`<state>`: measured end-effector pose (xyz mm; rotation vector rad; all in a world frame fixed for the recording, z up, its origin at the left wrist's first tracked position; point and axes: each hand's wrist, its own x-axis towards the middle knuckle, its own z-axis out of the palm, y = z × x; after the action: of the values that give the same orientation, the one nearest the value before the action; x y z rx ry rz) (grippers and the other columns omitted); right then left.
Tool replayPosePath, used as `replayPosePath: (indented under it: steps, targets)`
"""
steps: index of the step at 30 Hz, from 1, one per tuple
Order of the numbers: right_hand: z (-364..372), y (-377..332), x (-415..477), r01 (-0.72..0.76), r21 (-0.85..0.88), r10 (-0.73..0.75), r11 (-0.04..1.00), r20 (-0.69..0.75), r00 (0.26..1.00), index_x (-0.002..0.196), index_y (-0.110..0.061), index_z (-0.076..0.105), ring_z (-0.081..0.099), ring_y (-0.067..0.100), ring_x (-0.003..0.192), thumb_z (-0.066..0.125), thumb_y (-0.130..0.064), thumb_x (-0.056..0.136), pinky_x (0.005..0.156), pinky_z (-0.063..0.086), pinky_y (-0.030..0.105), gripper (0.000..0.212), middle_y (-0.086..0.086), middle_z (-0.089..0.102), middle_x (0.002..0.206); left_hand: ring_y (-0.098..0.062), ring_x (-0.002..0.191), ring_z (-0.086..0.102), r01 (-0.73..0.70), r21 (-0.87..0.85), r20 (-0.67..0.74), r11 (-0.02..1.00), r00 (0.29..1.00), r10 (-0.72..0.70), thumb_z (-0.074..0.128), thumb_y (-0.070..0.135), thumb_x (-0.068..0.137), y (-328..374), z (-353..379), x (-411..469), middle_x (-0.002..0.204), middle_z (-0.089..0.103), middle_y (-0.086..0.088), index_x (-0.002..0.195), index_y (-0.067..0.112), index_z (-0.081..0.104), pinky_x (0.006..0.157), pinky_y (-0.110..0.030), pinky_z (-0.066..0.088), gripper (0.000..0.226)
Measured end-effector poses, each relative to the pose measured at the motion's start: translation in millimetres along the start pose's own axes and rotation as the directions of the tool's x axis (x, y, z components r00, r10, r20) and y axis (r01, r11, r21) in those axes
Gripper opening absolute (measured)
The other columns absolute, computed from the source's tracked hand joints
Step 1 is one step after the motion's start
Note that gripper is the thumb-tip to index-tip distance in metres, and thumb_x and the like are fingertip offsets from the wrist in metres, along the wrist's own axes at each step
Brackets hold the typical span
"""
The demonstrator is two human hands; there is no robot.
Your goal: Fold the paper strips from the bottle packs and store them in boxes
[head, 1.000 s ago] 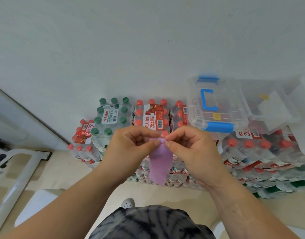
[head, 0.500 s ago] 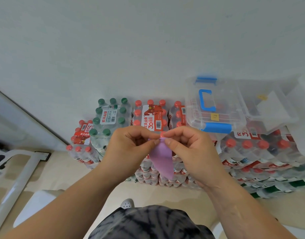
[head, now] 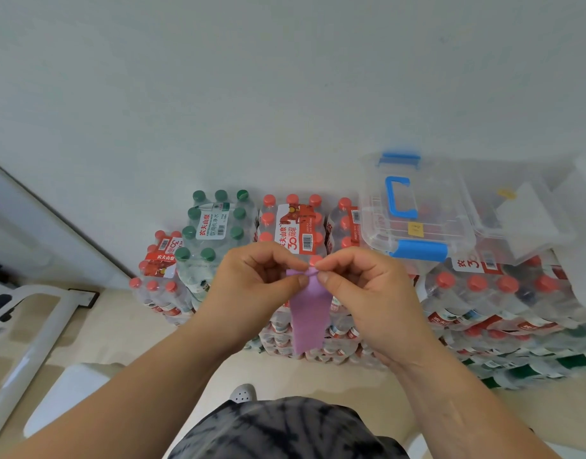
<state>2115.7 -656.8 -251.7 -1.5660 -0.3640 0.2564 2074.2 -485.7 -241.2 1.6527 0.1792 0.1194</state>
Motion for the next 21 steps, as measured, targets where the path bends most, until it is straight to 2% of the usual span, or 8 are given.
replayPosePath:
  steps: [3, 7, 9, 15, 21]
  targets:
    - [0.5, 0.4, 1.6, -0.003, -0.014, 0.003, 1.0, -0.026, 1.0, 0.088, -0.018, 0.077, 0.069, 0.004, 0.079, 0.07, 0.004, 0.087, 0.073, 0.055, 0.018, 0.023, -0.007, 0.076, 0.083, -0.039, 0.083, 0.071, 0.02, -0.031, -0.009, 0.999, 1.0, -0.02, 0.072, -0.008, 0.082, 1.0, -1.8, -0.2, 0.084, 0.075, -0.018, 0.094, 0.014, 0.076, 0.078, -0.043, 0.06, 0.025]
    - [0.6, 1.4, 2.1, 0.001, -0.022, -0.001, 1.0, -0.023, 1.0, 0.089, -0.015, 0.078, 0.07, 0.007, 0.081, 0.07, 0.004, 0.088, 0.074, 0.056, 0.021, 0.02, -0.004, 0.076, 0.085, -0.049, 0.092, 0.067, 0.023, -0.048, 0.022, 0.999, 1.0, -0.022, 0.074, 0.003, 0.083, 2.0, -3.0, -2.1, 0.09, 0.073, -0.026, 0.092, 0.011, 0.078, 0.083, -0.06, 0.057, 0.013]
    - [0.6, 1.2, 1.7, 0.015, -0.027, -0.015, 1.0, -0.028, 0.999, 0.09, -0.014, 0.078, 0.072, 0.008, 0.083, 0.07, 0.004, 0.088, 0.076, 0.056, 0.02, 0.02, -0.004, 0.077, 0.085, -0.048, 0.091, 0.068, 0.015, -0.037, 0.023, 0.999, 1.0, -0.014, 0.076, 0.014, 0.08, 3.9, -2.7, -3.1, 0.089, 0.074, -0.024, 0.091, 0.012, 0.078, 0.083, -0.061, 0.057, 0.012]
    - [0.5, -0.9, 1.3, 0.029, 0.005, -0.029, 1.0, 0.003, 1.0, 0.089, -0.012, 0.077, 0.074, 0.008, 0.085, 0.07, 0.008, 0.086, 0.075, 0.055, 0.016, 0.022, -0.006, 0.078, 0.086, -0.038, 0.087, 0.071, -0.013, 0.023, -0.003, 1.0, 1.0, 0.013, 0.075, 0.002, 0.081, 5.6, -1.4, -0.4, 0.085, 0.076, -0.014, 0.085, 0.009, 0.078, 0.082, -0.051, 0.06, 0.009]
    - [0.0, -1.4, 2.4, 0.024, 0.049, -0.023, 0.999, -0.009, 1.0, 0.097, -0.011, 0.077, 0.075, 0.016, 0.087, 0.072, -0.003, 0.088, 0.075, 0.058, 0.023, 0.012, 0.001, 0.079, 0.088, -0.03, 0.082, 0.073, -0.028, 0.001, 0.002, 1.0, 1.0, 0.028, 0.074, -0.002, 0.08, 5.6, -3.3, 0.2, 0.083, 0.076, -0.012, 0.085, 0.003, 0.076, 0.078, -0.036, 0.062, 0.008]
